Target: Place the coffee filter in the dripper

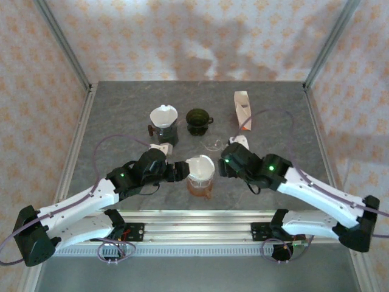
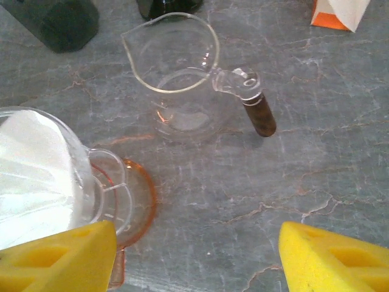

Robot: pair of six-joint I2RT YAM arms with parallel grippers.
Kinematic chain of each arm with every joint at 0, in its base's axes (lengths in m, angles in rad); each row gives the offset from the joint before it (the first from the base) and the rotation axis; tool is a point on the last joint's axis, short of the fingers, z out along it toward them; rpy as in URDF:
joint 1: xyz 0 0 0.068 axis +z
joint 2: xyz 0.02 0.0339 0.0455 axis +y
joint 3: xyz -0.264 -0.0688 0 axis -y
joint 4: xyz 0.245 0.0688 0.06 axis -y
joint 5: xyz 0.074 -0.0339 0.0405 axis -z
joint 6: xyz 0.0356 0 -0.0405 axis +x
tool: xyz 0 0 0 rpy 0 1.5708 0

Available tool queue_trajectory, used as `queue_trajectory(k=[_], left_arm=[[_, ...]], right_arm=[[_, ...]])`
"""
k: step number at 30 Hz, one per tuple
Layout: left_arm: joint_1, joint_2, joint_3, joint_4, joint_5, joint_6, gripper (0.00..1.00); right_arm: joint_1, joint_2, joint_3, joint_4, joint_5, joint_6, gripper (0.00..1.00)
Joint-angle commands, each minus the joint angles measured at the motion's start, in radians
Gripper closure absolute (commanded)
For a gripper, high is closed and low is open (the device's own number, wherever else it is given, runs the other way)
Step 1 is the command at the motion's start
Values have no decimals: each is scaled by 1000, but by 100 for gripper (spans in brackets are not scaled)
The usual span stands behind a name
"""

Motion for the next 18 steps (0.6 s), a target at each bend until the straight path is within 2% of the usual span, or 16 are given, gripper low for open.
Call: queue_trajectory(k=[1, 4, 10, 14, 18], left_arm=[[8, -8, 13, -23, -12, -2, 23], [7, -20, 17, -27, -14, -3, 18], [8, -90, 38, -30, -31, -16, 6], [7, -187, 69, -53, -76, -15, 4], [8, -296, 41, -91, -161, -11, 2]], right_arm=[[4, -71, -50, 67, 78, 33, 27], [4, -119, -111, 77, 63, 12, 28], [4, -173, -217, 104, -119, -8, 26], [4, -240, -327, 215, -217, -18, 26], [9, -241, -448, 360, -323, -11, 30]])
